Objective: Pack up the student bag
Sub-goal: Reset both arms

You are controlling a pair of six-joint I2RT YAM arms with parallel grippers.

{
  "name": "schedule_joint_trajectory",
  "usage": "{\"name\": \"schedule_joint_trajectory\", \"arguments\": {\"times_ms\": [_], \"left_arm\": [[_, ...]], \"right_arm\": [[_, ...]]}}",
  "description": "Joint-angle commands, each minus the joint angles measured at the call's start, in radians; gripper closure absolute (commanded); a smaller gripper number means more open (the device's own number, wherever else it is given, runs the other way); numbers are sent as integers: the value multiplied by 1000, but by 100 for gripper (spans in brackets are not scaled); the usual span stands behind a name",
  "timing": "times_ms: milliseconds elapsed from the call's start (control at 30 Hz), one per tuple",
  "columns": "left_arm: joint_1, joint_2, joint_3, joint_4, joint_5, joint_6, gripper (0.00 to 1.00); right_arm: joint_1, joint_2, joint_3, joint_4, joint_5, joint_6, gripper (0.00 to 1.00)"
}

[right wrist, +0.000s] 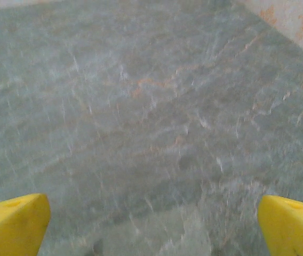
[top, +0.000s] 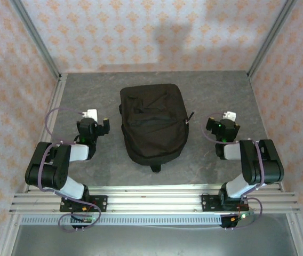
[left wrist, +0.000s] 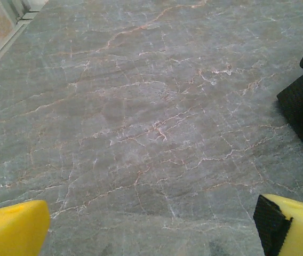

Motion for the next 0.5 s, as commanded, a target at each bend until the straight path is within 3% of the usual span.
{"name": "schedule_joint_trajectory", "arguments": {"times_ms": [0, 467], "left_arm": [[4, -11, 16, 33, -19, -6, 0], [1, -12, 20, 22, -23, -5, 0]], "right_arm": [[-4, -26, 27, -13, -23, 29, 1], [15, -22, 27, -8, -20, 3, 1]]}}
